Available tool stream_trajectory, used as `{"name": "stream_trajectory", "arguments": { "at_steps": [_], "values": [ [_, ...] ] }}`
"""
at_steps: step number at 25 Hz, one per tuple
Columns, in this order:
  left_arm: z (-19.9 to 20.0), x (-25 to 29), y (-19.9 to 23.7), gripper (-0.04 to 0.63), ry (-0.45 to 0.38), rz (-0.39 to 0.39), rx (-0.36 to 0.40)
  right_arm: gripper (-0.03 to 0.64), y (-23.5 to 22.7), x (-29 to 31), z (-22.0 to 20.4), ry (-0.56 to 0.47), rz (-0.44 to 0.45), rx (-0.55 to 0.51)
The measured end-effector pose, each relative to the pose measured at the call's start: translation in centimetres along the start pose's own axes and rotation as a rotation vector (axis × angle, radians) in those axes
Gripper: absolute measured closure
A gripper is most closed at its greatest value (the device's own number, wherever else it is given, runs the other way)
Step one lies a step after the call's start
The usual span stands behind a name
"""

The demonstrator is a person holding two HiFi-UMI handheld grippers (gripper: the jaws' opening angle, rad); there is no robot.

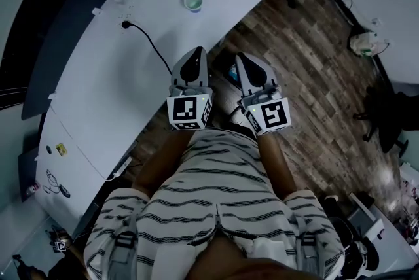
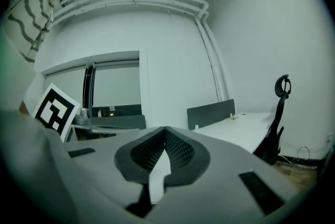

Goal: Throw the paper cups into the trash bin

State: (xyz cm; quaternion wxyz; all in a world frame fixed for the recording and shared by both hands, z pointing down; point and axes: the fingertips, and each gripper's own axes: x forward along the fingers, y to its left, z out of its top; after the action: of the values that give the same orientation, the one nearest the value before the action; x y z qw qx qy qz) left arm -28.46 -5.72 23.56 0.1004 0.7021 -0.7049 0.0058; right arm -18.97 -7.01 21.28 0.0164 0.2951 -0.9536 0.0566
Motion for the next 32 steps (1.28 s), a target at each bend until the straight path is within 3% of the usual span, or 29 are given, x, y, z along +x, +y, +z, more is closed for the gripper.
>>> {"name": "stream_trajectory", "arguments": {
  "at_steps": [24,32],
  "values": [
    [-7.7,9.9,7.8,0.568,0.129,0.011,-0.037,0.600,-1.2,3.2,-5.1,0.089,-0.120,0.065],
    [-11.7,12.5,9.1,0.480,0.190,0.029,-0.033,0.600,-1.8,2.7,-6.5,0.125,-0.143,0.077]
  ]
}}
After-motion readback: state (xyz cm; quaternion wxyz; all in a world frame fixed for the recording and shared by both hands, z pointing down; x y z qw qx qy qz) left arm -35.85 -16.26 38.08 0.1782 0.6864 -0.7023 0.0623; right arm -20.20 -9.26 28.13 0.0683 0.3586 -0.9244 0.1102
